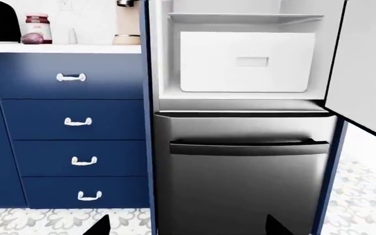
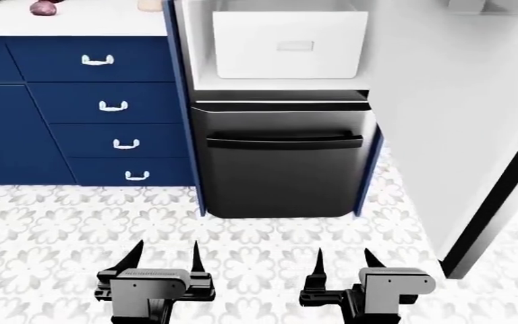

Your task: Close the fridge door

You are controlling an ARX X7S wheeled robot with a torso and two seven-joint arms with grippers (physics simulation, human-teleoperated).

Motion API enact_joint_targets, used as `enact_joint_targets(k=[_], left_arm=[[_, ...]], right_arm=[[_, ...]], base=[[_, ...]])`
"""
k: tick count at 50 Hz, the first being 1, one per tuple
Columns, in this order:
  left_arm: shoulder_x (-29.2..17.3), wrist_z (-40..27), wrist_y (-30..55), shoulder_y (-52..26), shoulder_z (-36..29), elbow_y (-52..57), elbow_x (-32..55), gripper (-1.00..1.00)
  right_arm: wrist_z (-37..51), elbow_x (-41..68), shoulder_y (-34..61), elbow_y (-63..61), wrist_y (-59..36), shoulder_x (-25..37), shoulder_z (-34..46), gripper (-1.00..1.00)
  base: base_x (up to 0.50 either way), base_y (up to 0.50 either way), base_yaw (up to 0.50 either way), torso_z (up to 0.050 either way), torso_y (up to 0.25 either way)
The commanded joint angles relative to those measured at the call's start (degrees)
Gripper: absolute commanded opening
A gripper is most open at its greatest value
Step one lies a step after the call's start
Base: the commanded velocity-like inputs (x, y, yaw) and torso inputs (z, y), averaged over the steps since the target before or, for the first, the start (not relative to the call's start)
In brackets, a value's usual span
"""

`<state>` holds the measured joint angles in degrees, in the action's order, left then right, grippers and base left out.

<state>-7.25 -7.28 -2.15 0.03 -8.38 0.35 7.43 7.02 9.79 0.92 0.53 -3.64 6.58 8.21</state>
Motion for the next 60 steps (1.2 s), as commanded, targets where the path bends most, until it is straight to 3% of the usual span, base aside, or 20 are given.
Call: enact_joint_targets(k=[1,60], left_arm=[[-0.56,-0.48,0.09,0.1,-0.63,0.29,0.57,1.0],[-2.71,-0.82,0.83,0.46,-3.13,2.09,4.55,1.0]], right_arm=[[0.57,0.62,-0.1,-0.25,-0.03,0.56,0.67,1.0],[2.74,3.14,0.15,-1.4,0.14,2.53,3.13,1.0]], base=[[0.0,-0.5,0.0,0.0,0.0],[0.0,-0.5,0.0,0.0,0.0]])
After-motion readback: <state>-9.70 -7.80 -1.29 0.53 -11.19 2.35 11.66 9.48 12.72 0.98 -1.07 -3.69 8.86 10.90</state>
